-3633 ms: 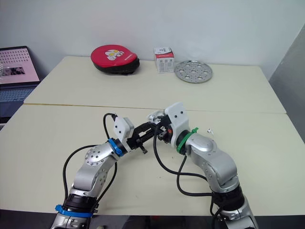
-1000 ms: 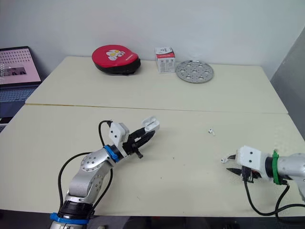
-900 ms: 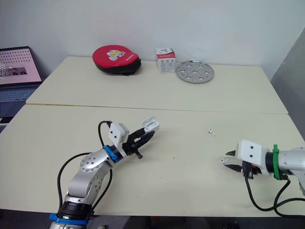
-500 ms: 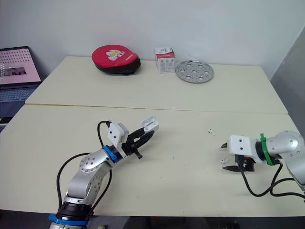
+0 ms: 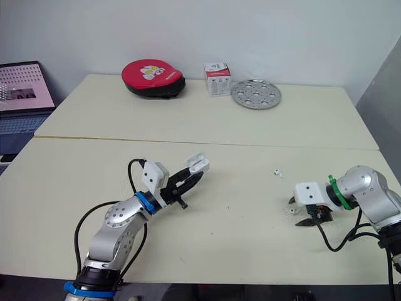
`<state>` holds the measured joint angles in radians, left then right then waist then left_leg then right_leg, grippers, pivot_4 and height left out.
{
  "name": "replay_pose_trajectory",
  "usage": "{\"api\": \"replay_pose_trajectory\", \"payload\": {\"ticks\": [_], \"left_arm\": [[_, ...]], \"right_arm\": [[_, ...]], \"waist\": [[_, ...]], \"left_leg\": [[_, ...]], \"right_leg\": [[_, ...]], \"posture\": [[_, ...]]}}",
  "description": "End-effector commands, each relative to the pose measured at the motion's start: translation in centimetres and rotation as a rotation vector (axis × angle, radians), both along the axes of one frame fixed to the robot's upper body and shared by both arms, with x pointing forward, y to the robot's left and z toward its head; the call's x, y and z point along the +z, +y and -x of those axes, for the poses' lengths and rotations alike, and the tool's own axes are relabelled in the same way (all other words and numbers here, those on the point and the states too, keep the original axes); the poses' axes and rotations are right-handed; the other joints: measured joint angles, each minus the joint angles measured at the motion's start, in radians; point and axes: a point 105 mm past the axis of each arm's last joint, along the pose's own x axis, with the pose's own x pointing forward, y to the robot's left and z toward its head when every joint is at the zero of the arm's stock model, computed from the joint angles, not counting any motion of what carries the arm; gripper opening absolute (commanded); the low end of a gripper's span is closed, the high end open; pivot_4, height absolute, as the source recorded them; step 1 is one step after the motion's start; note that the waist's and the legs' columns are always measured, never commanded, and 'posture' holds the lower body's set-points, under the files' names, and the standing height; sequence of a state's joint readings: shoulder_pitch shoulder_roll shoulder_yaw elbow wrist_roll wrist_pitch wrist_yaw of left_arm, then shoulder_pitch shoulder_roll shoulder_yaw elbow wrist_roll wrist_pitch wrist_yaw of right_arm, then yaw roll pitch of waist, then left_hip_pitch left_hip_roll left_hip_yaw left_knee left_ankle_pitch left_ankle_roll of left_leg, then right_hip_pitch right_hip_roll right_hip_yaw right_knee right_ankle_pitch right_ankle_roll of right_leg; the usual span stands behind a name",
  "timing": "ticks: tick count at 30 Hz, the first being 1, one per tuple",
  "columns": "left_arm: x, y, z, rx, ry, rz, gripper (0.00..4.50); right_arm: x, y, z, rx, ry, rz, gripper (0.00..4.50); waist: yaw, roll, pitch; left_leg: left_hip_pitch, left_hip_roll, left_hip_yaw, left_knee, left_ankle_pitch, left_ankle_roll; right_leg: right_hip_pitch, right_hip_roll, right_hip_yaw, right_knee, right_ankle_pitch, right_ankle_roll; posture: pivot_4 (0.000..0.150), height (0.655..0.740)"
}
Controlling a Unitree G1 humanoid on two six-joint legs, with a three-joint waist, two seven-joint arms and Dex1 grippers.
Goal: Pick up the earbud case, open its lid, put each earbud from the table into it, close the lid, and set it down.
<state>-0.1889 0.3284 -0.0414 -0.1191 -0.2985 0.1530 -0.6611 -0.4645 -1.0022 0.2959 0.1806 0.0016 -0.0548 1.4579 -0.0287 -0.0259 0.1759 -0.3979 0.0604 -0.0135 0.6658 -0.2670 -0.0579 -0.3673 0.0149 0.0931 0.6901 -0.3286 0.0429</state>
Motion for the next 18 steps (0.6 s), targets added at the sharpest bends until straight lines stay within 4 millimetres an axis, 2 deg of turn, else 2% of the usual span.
{"api": "replay_pose_trajectory", "payload": {"ticks": [1, 4, 5, 8, 12, 15, 18], "left_arm": [[1.4, -0.4, 0.5, -0.012, -0.052, 0.009, 0.78], [1.4, -0.4, 0.5, -0.013, -0.05, 0.008, 0.78], [1.4, -0.4, 0.5, -0.013, -0.049, 0.008, 0.78], [1.4, -0.4, 0.5, -0.016, -0.049, 0.007, 0.78], [1.5, -0.4, 0.7, -0.019, -0.049, 0.006, 0.78], [1.5, -0.3, 0.9, -0.014, -0.045, 0.009, 0.78], [1.3, -0.3, 1.2, -0.01, -0.037, 0.011, 0.78]], "right_arm": [[-0.2, -0.3, -0.1, -0.007, -0.003, 0.02, 1.88], [-0.3, -0.1, 0.0, -0.009, 0.006, 0.008, 0.68], [-0.3, -0.1, 0.0, -0.009, 0.007, 0.008, 0.42], [-0.2, 0.0, 0.1, -0.01, 0.006, 0.005, 0.38], [0.9, 0.1, 1.0, -0.017, 0.008, -0.014, 0.38], [2.0, -0.6, 2.9, -0.065, 0.016, -0.015, 0.38], [2.1, -1.3, 4.8, -0.113, 0.027, 0.0, 0.38]], "waist": [[-0.001, 0.0, 0.0], [-0.001, 0.0, 0.0], [-0.001, 0.0, 0.0], [-0.001, 0.0, 0.0], [0.0, 0.0, 0.0], [0.002, 0.002, 0.001], [0.006, 0.002, 0.001]], "left_leg": [[0.0, 0.0, 0.0, 0.0, 0.0, 0.0], [0.003, -0.001, 0.001, 0.002, 0.0, 0.0], [0.004, -0.001, 0.001, 0.002, 0.0, 0.0], [0.006, 0.0, 0.001, 0.001, 0.0, 0.0], [0.006, 0.0, 0.001, 0.001, 0.0, 0.0], [0.004, 0.0, 0.0, 0.0, 0.0, 0.0], [0.0, -0.001, -0.001, 0.0, 0.0, 0.0]], "right_leg": [[0.0, 0.0, 0.0, 0.001, 0.0, 0.0], [0.001, 0.0, 0.002, 0.005, 0.0, 0.0], [0.001, 0.0, 0.002, 0.006, 0.0, 0.0], [0.004, 0.001, 0.002, 0.006, 0.0, 0.0], [0.004, 0.001, 0.001, 0.005, 0.0, 0.0], [0.002, 0.001, 0.001, 0.005, 0.0, 0.0], [-0.001, 0.0, 0.0, 0.005, 0.0, 0.0]], "posture": [[0.15, 0.74], [0.15, 0.74], [0.15, 0.74], [0.15, 0.74], [0.15, 0.74], [0.15, 0.74], [0.15, 0.74]]}}
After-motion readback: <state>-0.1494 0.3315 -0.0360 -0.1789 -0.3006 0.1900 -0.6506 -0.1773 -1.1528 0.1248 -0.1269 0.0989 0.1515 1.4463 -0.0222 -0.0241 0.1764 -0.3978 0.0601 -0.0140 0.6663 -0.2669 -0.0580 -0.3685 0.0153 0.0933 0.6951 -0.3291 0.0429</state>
